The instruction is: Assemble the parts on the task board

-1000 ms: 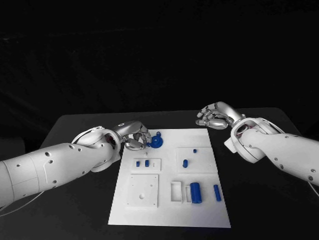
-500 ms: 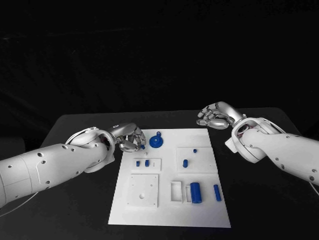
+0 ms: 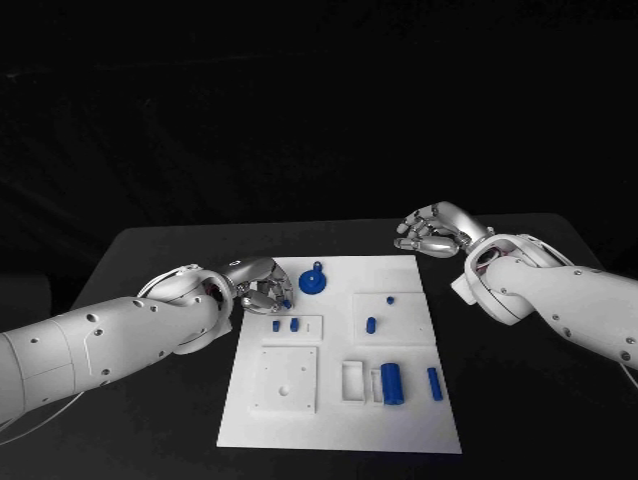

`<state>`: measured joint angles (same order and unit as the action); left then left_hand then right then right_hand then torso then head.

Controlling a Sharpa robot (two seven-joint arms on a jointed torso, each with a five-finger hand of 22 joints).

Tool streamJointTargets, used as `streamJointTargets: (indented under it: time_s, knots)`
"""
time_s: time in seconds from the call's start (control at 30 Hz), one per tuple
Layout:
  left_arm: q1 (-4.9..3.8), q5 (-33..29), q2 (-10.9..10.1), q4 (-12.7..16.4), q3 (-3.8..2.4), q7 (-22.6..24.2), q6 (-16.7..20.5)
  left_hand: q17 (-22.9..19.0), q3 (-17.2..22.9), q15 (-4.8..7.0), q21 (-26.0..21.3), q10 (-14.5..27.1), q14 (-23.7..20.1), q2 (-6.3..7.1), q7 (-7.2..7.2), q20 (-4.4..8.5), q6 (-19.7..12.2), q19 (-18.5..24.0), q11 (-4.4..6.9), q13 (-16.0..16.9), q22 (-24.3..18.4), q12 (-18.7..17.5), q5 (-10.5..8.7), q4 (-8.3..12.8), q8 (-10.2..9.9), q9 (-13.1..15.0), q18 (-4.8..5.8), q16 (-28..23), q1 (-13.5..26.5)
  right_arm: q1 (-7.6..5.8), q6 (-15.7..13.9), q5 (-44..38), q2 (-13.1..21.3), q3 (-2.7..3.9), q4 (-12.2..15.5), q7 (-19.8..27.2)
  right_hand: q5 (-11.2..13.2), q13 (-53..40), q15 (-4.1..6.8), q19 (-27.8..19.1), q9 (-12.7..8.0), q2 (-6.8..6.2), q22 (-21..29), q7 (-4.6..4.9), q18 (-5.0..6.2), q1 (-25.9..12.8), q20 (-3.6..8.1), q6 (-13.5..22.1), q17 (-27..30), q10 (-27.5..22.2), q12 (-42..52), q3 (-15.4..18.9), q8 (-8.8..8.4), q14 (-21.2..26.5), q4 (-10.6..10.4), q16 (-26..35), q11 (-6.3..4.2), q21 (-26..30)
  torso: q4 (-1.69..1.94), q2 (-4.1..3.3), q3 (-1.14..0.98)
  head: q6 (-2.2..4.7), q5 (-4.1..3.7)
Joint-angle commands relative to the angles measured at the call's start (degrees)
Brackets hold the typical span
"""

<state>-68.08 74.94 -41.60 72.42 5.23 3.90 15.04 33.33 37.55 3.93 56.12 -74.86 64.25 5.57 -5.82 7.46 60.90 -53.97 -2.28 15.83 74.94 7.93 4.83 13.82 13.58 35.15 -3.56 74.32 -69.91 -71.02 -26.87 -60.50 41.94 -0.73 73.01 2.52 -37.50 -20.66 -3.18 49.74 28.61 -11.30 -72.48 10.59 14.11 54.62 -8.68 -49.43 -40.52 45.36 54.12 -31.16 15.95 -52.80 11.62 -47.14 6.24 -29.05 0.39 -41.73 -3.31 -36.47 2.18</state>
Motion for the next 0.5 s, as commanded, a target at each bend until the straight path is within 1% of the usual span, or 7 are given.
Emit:
streamJointTargets:
  time_s: [0.03, 0.13, 0.3, 0.5]
  knots:
    - [0.1, 0.9, 0.4, -0.2, -0.04, 0.7, -0.2, -0.1, 0.4, 0.13, 0.1, -0.4, 0.3, -0.19, 0.15, 2.02, 0.4, -0.1, -0.01, 0.1, 1.0, -0.2, 0.34, 0.0, 0.2, 0.0, -2.0, 0.1, 0.2, 0.02, 0.5, -0.1, 0.0, 0.02, 0.1, 0.6, -0.3, 0.1, -0.03, 0.4, -0.1, 0.51, -0.1, -0.01, 0.89, -0.1, -0.08, 0.5, 0.1, -0.3, 0.3, 0.0, -0.09, 0.3, 0.0, -0.3, 0.05, 0.3, -0.01, 0.0, -0.02, -0.09, -0.01]
    - [0.25, 1.2, 0.6, -0.5, -0.04, 0.7, 0.0, -0.1, 0.4, 0.14, 0.1, -0.4, 0.3, -0.18, 0.15, 2.02, 0.4, -0.1, -0.01, 0.1, 1.0, -0.2, 0.35, 0.0, 0.2, 0.0, -2.0, 0.1, 0.2, 0.02, 0.5, -0.1, 0.0, 0.02, 0.1, 0.6, -0.3, 0.1, -0.03, 0.4, -0.1, 0.51, -0.1, -0.01, 0.89, -0.1, -0.08, 0.5, 0.1, -0.3, 0.3, 0.0, -0.09, 0.3, 0.0, -0.3, 0.05, 0.3, -0.02, 0.02, -0.06, -0.18, 0.02]
    - [0.48, 1.5, 0.8, -0.9, -0.04, 0.7, 0.1, -0.1, 0.4, 0.14, 0.1, -0.4, 0.3, -0.18, 0.15, 2.03, 0.5, -0.1, -0.01, 0.1, 1.0, -0.2, 0.36, 0.0, 0.2, 0.0, -2.0, 0.1, 0.2, 0.02, 0.4, -0.1, 0.1, 0.02, 0.1, 0.6, -0.3, 0.1, -0.03, 0.4, -0.1, 0.51, -0.1, -0.01, 0.89, -0.1, -0.08, 0.5, 0.1, -0.3, 0.3, 0.0, -0.09, 0.3, 0.0, -0.3, 0.05, 0.4, -0.04, 0.02, -0.04, -0.16, -0.04]
    - [0.53, 1.8, 0.8, -1.1, -0.04, 0.5, 0.8, -0.1, 0.4, 0.15, 0.1, -0.5, 0.4, -0.18, 0.15, 2.04, 0.5, -0.2, 0.0, 0.1, 1.0, -0.3, 0.38, 0.0, 0.2, 0.0, -2.0, 0.1, 0.2, 0.02, 0.4, -0.1, 0.1, 0.02, 0.2, 0.6, -0.3, 0.1, -0.03, 0.4, -0.1, 0.5, -0.1, -0.01, 0.89, -0.1, -0.08, 0.5, 0.1, -0.3, 0.3, 0.0, -0.09, 0.3, 0.0, -0.3, 0.05, 0.4, -0.02, 0.0, -0.03, -0.2, -0.11]
